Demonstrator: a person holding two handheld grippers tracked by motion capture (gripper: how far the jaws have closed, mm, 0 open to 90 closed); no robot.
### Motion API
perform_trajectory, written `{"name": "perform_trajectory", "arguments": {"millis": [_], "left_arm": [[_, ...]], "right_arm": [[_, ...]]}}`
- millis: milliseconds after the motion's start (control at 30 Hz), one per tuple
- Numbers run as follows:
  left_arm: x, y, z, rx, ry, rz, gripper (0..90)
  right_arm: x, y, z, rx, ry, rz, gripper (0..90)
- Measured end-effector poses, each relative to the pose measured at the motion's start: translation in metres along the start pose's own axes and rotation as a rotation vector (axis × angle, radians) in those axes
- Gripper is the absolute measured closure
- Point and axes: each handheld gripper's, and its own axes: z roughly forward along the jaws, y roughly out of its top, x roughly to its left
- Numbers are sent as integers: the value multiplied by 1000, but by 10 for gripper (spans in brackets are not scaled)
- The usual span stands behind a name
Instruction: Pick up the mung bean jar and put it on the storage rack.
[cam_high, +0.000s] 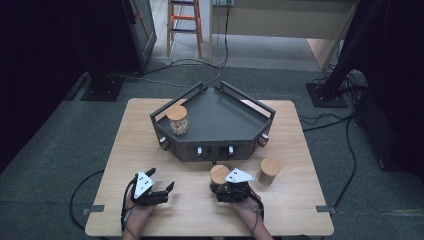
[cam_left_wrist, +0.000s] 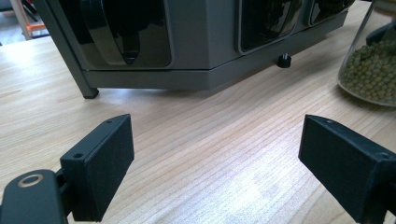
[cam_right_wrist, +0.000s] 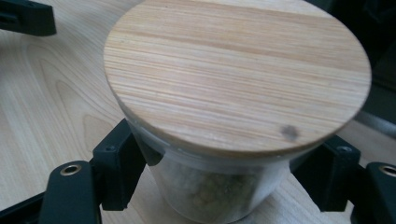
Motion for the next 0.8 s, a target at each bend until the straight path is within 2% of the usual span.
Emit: {"name": "perform_trajectory", "arguments": {"millis": [133, 233, 500, 800], "left_arm": [[0, 0, 0, 1, -5, -2, 103], [-1, 1, 1, 5, -10, 5, 103], [-1, 2, 2, 12, -13, 10, 103], [-2, 4, 2, 24, -12, 18, 103]], "right_arm": [[2, 7, -3, 2, 3, -36, 250], [2, 12, -4, 4, 9, -46, 250], [0, 23, -6, -7, 30, -55, 250], [-7, 41, -10, -6, 58, -72, 250]]}}
